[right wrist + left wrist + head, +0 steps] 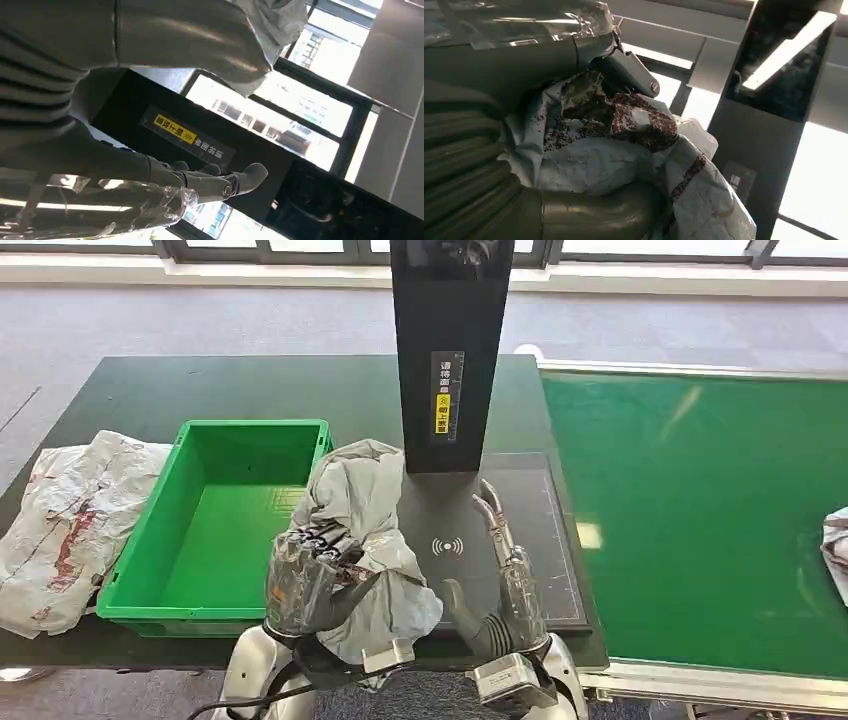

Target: Moved the parcel from conveyor to table for the left to box.

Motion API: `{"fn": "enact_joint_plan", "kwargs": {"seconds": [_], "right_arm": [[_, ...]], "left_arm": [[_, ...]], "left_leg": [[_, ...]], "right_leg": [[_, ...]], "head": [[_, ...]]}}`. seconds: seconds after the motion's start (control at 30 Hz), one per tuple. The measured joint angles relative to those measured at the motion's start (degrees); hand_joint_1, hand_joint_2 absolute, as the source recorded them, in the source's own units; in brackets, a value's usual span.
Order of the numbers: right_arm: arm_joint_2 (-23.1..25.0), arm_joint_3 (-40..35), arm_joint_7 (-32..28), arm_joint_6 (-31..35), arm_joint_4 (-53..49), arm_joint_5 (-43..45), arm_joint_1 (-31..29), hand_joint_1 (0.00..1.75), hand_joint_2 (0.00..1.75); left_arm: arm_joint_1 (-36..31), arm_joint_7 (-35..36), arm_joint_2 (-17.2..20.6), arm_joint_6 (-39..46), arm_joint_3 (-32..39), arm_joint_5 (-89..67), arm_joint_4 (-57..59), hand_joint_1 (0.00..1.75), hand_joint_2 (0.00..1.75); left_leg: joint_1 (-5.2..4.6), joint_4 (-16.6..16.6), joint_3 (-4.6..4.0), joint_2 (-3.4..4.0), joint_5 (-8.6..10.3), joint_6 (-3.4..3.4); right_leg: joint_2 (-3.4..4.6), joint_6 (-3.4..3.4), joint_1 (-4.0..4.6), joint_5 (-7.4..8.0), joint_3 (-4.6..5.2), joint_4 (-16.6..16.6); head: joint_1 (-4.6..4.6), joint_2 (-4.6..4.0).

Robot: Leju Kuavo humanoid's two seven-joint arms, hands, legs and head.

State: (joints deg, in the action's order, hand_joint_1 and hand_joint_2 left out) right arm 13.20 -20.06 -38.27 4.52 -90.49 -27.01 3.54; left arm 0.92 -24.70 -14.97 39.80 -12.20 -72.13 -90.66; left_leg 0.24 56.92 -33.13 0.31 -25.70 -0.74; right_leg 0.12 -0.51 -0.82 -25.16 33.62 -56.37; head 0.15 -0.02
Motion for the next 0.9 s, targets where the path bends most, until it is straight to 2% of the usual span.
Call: {"fn": "enact_joint_plan", "kwargs": {"seconds": [0.23, 0.37, 0.5, 0.67, 0.9], "right_arm": [[0.4, 0.5, -0.8, -1.2, 0.0, 1.4, -0.7, 0.0, 1.75], [0.7, 1.0, -0.9, -2.0, 0.2, 1.7, -1.3, 0.0, 1.75], [1.0, 1.1, -0.9, -2.1, 0.6, 1.7, -1.9, 0.0, 1.75], [1.1, 1.2, -0.9, -2.1, 0.9, 1.7, -1.9, 0.0, 1.75], [1.2, 1.2, -1.5, -2.4, 1.7, 2.2, -1.9, 0.0, 1.75]], "left_arm": [[-3.3, -1.6, -0.5, 0.0, 6.0, 1.2, -0.1, 1.75, 1.75], [-6.6, 0.3, -0.5, 0.0, 9.3, 3.4, 0.9, 1.75, 1.75], [-13.3, 1.8, 1.4, 0.0, 13.8, 7.3, 5.3, 1.75, 1.75], [-18.2, 0.3, 2.3, 0.0, 19.1, 6.2, 8.3, 1.75, 1.75], [-32.1, 0.5, 5.5, 0.0, 30.3, 1.1, 18.8, 1.75, 1.75]], "left_leg": [[0.0, 0.0, 0.02, 0.0, 0.02, -0.01], [0.01, 0.0, 0.01, -0.03, 0.03, -0.01], [0.04, 0.0, 0.01, -0.05, 0.09, -0.08], [0.07, 0.0, 0.01, -0.08, 0.13, -0.13], [0.14, 0.0, -0.04, -0.18, 0.2, -0.22]], "right_leg": [[0.01, 0.01, 0.01, 0.01, 0.0, 0.0], [-0.02, 0.01, 0.0, 0.01, -0.02, 0.0], [-0.02, 0.03, 0.03, 0.04, -0.01, -0.1], [-0.02, 0.06, 0.05, 0.06, 0.0, -0.1], [-0.07, 0.1, 0.13, 0.09, 0.02, -0.1]], "head": [[0.0, -0.02], [0.02, 0.0], [0.0, -0.02], [0.02, -0.02], [0.02, -0.02]]}}
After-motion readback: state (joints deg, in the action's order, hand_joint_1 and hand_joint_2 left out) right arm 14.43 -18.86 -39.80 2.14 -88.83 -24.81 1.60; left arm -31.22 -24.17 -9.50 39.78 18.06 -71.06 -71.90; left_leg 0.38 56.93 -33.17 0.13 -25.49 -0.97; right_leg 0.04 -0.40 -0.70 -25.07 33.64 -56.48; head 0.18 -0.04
